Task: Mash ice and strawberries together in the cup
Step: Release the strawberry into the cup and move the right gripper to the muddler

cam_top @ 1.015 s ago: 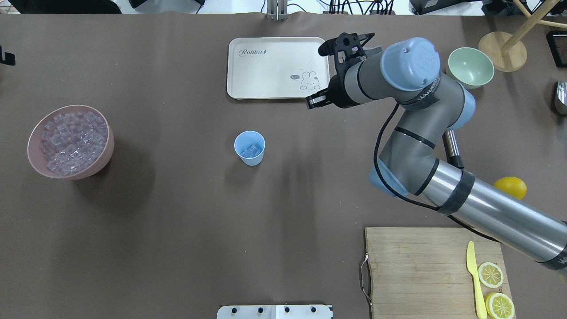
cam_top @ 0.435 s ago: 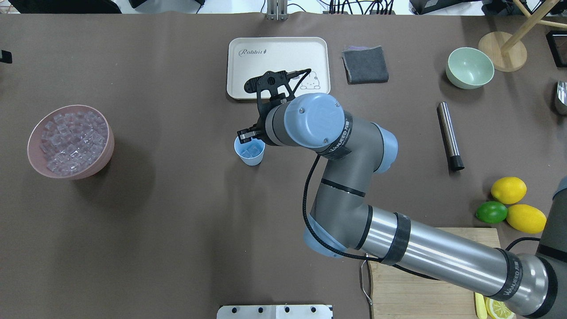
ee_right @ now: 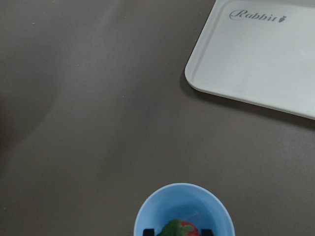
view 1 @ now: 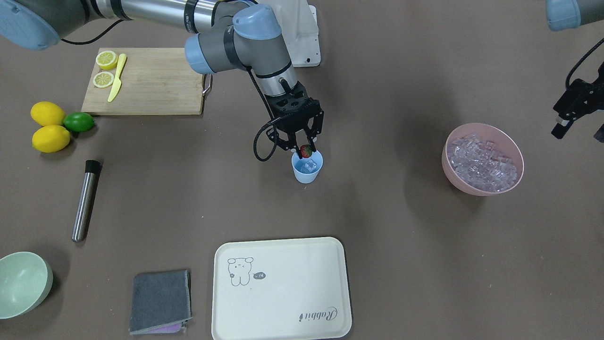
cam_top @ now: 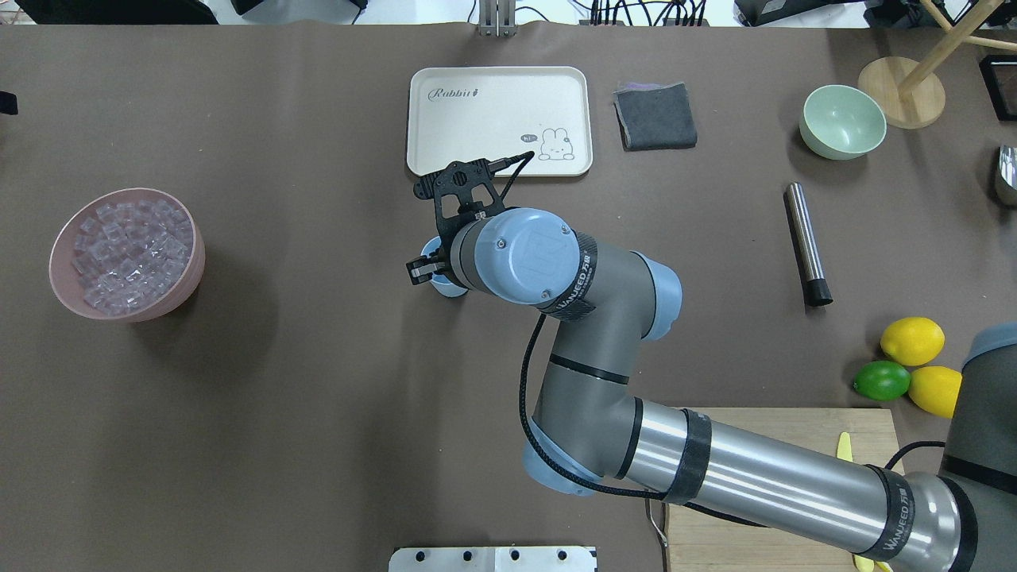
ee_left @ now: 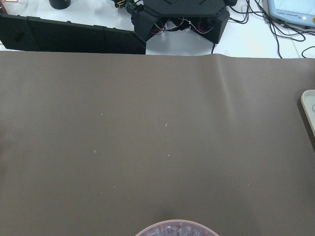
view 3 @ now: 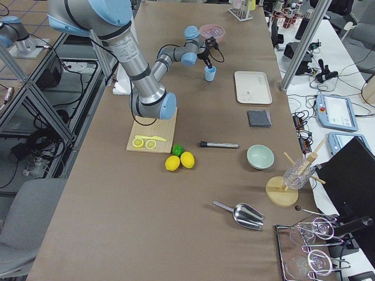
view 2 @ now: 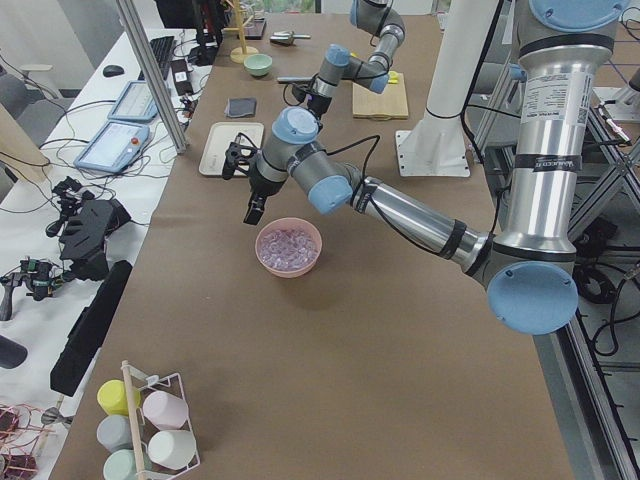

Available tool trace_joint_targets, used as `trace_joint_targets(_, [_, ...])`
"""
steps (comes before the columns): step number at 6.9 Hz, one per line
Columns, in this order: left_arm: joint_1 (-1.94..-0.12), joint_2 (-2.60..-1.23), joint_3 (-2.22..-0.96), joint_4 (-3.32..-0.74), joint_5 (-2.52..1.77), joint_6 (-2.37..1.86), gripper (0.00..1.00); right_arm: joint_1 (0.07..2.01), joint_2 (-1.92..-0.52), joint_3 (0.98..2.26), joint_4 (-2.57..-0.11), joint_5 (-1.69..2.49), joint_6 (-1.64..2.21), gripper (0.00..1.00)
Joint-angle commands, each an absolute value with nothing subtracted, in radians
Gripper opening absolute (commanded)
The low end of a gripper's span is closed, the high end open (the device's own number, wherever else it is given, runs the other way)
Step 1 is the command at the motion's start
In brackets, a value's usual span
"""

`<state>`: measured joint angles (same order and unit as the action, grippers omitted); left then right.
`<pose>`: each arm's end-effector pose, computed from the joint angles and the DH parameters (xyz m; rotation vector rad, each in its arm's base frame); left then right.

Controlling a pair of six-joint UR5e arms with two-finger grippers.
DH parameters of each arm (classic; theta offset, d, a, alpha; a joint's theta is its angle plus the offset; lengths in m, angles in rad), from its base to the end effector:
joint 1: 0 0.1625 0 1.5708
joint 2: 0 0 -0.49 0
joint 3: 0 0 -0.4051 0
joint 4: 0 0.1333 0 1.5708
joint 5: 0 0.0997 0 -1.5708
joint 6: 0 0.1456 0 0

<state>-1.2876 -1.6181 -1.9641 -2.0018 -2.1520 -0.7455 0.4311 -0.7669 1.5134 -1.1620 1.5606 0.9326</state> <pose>0.1016 -0.5400 0.4812 0.4686 0.8881 -0.1697 -0.6920 -0.4666 0.1950 0.5973 -0.9910 -0.1776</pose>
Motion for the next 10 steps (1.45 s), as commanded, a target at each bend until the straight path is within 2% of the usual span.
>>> trace_joint_targets(1, [-1.292,-1.614,-1.970,-2.002,-2.152,-0.744,0.98,0.419,-0.767,1.503,-1.161,1.554,0.922,0.82])
trace_joint_targets(2, [-1.293,-1.609,-1.970,-2.002,-2.157,-0.744,0.98,0.414,-0.769,1.502,-1.163,1.554,0.917,0.99])
trace_joint_targets(4, [-1.325,-1.608,-1.965,-2.002,-2.198,-0.744,0.98,0.422,-0.766,1.512,-1.213,1.558,0.933,1.00])
trace_joint_targets(6, [-1.341,-1.606,-1.965,-2.002,-2.201,-0.744,0.98,0.608,-0.819,1.615,-1.408,1.778,0.942,1.00])
trace_joint_targets(7, [-1.350,-1.612,-1.964,-2.000,-2.201,-0.744,0.98,0.740,-0.895,1.705,-1.490,1.925,0.930,1.00])
trace_joint_targets(9, [-1.353,-1.644,-1.942,-1.991,-2.198,-0.648,0.98,0.950,-1.058,1.724,-1.497,2.107,0.890,1.00])
trace_joint_targets(10, [-1.358,-1.660,-1.922,-1.990,-2.200,-0.631,0.98,0.994,-1.127,1.706,-1.493,2.112,0.884,1.00])
